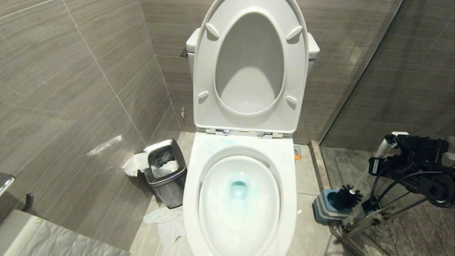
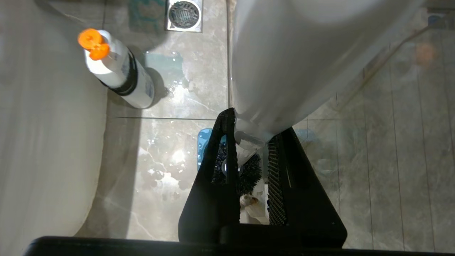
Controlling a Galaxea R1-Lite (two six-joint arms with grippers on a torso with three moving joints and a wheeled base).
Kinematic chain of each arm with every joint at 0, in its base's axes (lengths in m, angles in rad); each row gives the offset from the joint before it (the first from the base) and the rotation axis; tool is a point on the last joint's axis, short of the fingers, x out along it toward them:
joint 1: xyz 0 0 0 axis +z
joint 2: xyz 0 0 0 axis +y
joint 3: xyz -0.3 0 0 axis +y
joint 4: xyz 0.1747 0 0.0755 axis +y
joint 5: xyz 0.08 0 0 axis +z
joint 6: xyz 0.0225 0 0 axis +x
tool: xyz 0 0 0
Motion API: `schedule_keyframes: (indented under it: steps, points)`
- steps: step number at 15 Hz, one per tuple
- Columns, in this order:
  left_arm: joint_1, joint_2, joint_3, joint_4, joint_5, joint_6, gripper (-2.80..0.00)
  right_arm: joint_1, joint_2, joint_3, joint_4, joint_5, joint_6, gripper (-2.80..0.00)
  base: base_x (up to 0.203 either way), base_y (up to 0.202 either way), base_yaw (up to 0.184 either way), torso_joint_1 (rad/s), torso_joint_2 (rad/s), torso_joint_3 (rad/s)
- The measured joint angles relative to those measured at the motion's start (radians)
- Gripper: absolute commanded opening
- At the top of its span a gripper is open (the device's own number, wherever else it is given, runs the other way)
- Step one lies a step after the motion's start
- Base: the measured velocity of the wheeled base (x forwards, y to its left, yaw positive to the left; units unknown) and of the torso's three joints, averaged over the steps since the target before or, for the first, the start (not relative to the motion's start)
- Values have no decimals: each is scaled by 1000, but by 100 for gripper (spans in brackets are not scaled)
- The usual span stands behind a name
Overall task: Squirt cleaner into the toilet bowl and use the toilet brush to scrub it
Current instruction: Put the toilet brush back
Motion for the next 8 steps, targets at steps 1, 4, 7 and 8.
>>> schedule_keyframes:
  steps: [1,4,7,8]
  points:
    - [0,0,0,0,0,0,-280,-1,17,-13,0,0,0,-280,0,0,0,0,0,0]
    - [0,0,0,0,0,0,-280,-3,72,-42,-56,-1,0,-280,0,0,0,0,0,0]
    - [0,0,0,0,0,0,-280,-3,131,-45,-140,0,-3,-280,0,0,0,0,0,0]
    - [0,0,0,0,0,0,-280,-3,144,-43,-140,0,-3,-280,0,0,0,0,0,0]
